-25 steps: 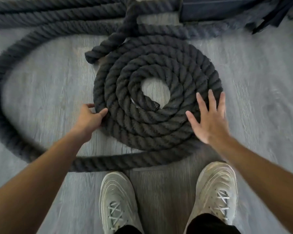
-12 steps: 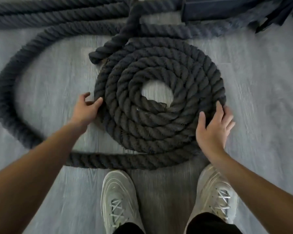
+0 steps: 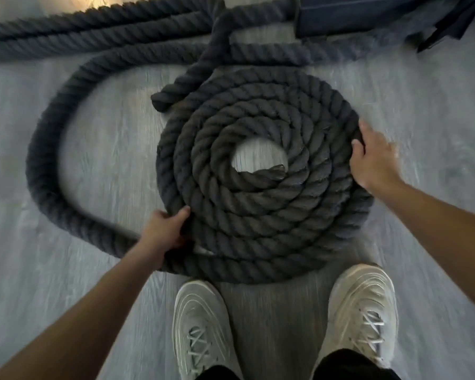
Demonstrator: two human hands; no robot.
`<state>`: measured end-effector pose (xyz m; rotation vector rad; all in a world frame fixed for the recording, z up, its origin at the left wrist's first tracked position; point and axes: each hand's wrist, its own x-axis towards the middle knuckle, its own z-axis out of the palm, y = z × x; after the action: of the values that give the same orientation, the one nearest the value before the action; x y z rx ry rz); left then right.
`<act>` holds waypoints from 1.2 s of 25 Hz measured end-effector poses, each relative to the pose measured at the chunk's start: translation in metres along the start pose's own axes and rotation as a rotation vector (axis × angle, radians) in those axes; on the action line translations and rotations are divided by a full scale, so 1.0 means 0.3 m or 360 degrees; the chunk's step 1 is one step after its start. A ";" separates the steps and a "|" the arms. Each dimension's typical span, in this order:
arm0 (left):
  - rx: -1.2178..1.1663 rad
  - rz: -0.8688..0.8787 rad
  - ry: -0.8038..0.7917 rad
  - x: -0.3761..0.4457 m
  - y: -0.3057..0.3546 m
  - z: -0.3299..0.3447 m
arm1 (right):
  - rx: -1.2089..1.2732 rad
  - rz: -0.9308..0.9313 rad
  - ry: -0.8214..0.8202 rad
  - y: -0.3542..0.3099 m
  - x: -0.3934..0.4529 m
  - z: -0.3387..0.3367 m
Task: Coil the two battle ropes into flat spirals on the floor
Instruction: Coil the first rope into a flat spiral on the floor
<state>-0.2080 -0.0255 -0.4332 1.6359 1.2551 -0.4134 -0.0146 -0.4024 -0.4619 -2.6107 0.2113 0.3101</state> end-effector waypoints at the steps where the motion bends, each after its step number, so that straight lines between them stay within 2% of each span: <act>1: -0.0011 -0.0042 -0.0046 -0.021 -0.013 0.010 | 0.0069 0.0051 -0.0026 -0.009 0.029 -0.013; 3: -0.0038 -0.0070 -0.0111 -0.012 0.003 -0.004 | 0.0276 0.0228 0.0008 -0.038 0.019 -0.014; 6: -0.0060 -0.0010 -0.0108 0.060 0.101 -0.073 | 0.0392 0.0456 0.0191 -0.049 -0.151 0.035; 11: -0.0029 0.0384 0.0121 0.177 0.267 -0.095 | 0.0457 0.0468 0.0185 -0.052 -0.496 0.122; 15: -0.0114 0.0442 0.0188 0.168 0.234 -0.048 | 0.0274 0.0358 0.0128 -0.052 -0.408 0.089; 19: -0.0150 0.0312 0.0138 0.037 0.085 0.000 | -0.0002 0.0202 -0.0016 -0.027 -0.107 -0.002; 23: -0.0176 0.0169 -0.0002 -0.041 -0.031 0.054 | 0.0061 0.0273 -0.0128 -0.099 0.061 -0.044; 25: -0.0159 0.0126 -0.0047 -0.003 0.003 0.022 | 0.0094 0.0341 0.0010 -0.127 0.011 -0.012; 27: -0.0146 0.0180 0.0033 0.049 0.086 -0.031 | 0.0198 0.0391 0.0190 -0.130 -0.105 0.026; 30: -0.0208 0.0406 0.0127 0.129 0.223 -0.082 | 0.0527 0.0737 0.0322 -0.128 -0.335 0.085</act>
<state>-0.1411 0.0179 -0.4181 1.6863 1.0891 -0.1071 -0.1080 -0.3474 -0.4401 -2.2374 0.8664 0.1479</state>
